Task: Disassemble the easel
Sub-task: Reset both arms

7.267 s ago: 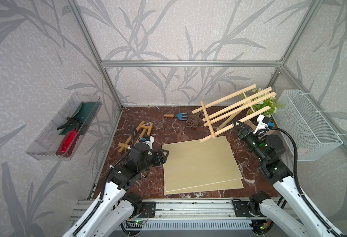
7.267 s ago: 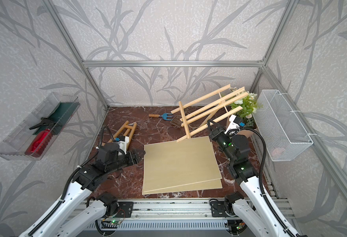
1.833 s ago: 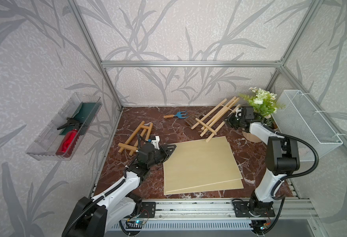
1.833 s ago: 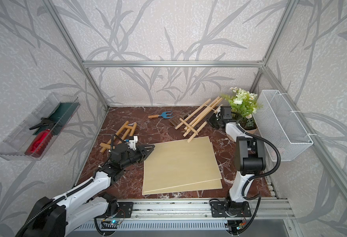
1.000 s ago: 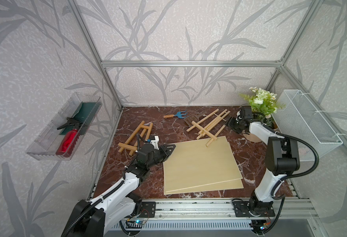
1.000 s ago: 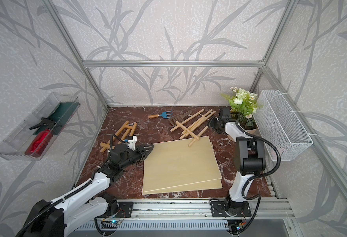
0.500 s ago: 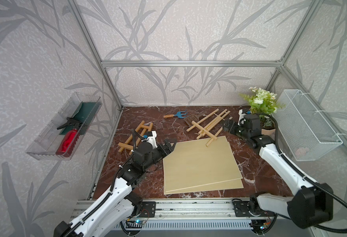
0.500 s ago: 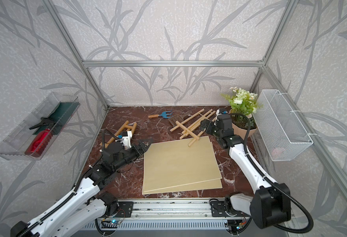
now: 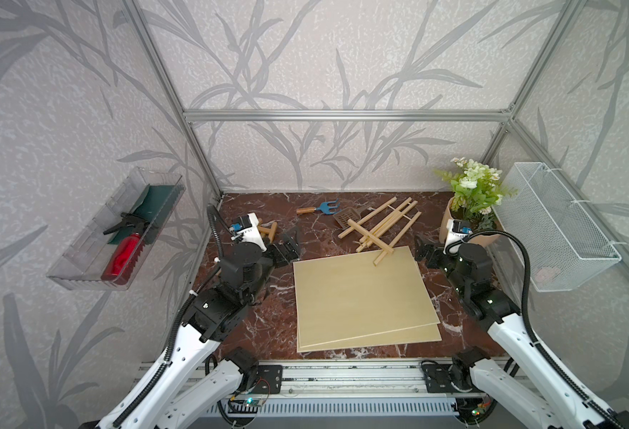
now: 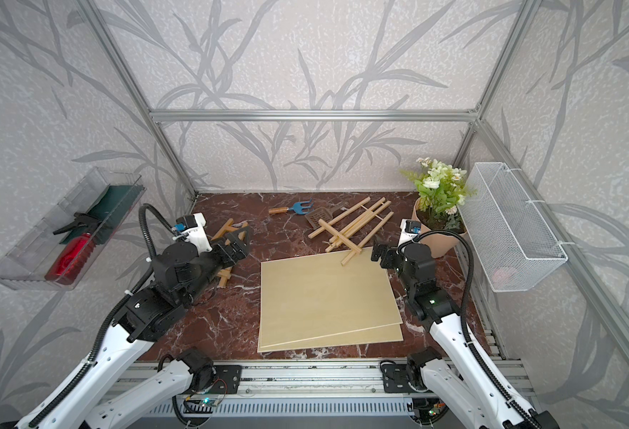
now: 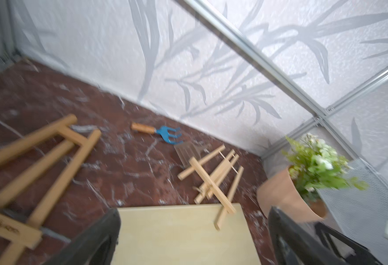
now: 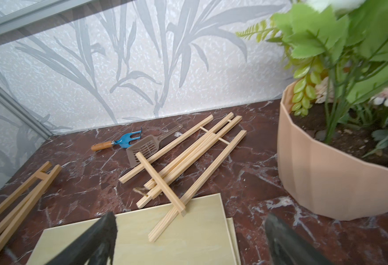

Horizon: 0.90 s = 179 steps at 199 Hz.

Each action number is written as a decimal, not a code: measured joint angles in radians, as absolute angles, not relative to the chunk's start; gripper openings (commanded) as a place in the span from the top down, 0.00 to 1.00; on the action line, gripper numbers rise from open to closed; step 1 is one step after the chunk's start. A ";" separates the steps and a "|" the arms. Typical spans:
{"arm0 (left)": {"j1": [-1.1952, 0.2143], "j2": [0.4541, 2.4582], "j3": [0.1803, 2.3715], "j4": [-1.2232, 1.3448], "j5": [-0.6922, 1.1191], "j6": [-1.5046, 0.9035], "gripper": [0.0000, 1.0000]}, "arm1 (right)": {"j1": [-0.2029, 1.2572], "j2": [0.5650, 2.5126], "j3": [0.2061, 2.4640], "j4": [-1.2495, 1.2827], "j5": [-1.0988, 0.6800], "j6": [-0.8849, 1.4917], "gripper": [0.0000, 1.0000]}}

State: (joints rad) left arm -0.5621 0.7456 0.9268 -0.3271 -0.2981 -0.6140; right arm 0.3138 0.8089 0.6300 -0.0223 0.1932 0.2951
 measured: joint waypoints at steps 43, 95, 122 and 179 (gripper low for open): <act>-0.541 0.693 0.670 0.042 -0.508 -0.279 0.01 | 0.318 0.900 0.513 0.152 0.242 0.164 0.01; -0.224 0.860 0.476 0.267 -0.574 -0.126 0.01 | 0.318 1.045 0.355 0.427 0.262 -0.047 0.01; -0.100 1.025 0.475 0.302 -0.553 -0.135 0.01 | 0.318 1.135 0.279 0.602 0.260 -0.144 0.01; -0.047 1.234 0.446 0.378 -0.470 -0.132 0.01 | 0.284 1.279 0.265 0.788 0.257 -0.192 0.01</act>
State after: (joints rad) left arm -0.0475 1.2335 0.4458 0.3779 -0.4702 -0.1322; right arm 0.2836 1.2785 0.2649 0.7879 0.2573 -0.1921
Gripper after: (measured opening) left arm 0.994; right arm 0.991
